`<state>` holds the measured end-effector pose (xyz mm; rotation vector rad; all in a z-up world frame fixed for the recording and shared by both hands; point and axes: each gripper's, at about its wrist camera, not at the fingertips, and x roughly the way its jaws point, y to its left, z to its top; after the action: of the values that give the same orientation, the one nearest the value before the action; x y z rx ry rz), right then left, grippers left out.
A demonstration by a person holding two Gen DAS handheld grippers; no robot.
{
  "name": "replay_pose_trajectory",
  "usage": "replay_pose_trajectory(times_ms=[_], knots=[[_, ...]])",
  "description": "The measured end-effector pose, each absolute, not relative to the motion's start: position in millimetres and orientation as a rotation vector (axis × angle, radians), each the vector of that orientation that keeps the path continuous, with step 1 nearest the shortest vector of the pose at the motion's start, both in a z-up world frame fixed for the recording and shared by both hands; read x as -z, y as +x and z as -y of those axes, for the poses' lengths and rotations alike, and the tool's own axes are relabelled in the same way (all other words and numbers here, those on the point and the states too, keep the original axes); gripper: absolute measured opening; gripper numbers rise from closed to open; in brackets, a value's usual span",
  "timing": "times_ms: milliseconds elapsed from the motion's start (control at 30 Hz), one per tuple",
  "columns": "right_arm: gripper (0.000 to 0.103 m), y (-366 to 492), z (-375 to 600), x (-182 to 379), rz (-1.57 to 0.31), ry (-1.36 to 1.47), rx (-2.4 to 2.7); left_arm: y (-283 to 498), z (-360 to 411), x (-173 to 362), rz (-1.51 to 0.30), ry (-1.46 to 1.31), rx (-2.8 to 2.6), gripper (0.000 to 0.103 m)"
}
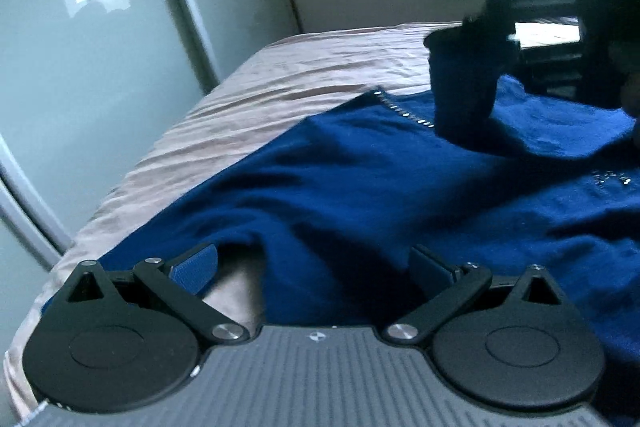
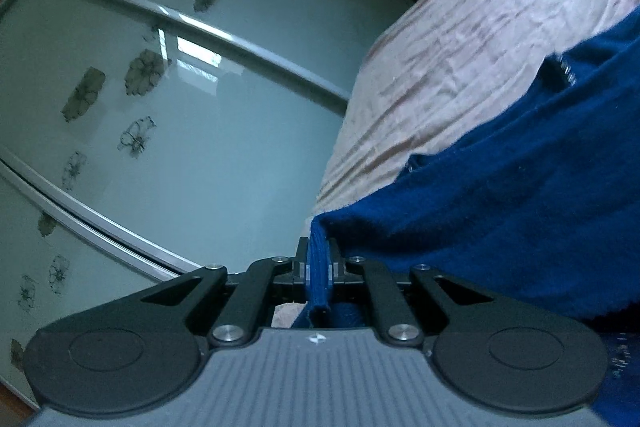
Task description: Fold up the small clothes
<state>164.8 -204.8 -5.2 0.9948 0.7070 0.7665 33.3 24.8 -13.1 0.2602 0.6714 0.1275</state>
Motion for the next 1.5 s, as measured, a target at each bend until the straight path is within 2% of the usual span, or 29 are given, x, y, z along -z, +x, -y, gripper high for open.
replay_pose_trajectory(times_ms=[533,567,633,667,700,867,1067,1167,1300,1500], knots=[[0.01,197,128,21,-0.835,0.826,-0.768,7,-66,-5,-0.67,0.23,-0.171,0.103],[0.013,198,122,20,-0.847,0.772,-0.748,6,-68,-5,-0.671,0.231,-0.177,0.103],[0.042,201,113,21,-0.876,0.706,-0.724,3,-73,-6,-0.67,0.231,-0.189,0.103],[0.066,200,110,21,-0.881,0.691,-0.727,2,-76,-6,-0.669,0.231,-0.193,0.103],[0.072,197,109,19,-0.865,0.69,-0.746,2,-80,-6,-0.667,0.231,-0.197,0.103],[0.072,172,104,-7,-0.752,0.59,-0.783,-6,-96,-8,-0.677,0.226,-0.231,0.103],[0.074,178,84,14,-0.865,0.55,-0.776,-27,-131,-11,-0.693,0.208,-0.321,0.103],[0.076,160,75,-2,-0.784,0.494,-0.792,-39,-156,-15,-0.693,0.211,-0.393,0.103],[0.076,119,46,-30,-0.65,0.279,-0.887,-49,-197,-17,-0.708,0.23,-0.542,0.103],[0.075,76,-6,-31,-0.662,0.143,-1.073,-55,-259,-12,-0.721,0.257,-0.767,0.103]])
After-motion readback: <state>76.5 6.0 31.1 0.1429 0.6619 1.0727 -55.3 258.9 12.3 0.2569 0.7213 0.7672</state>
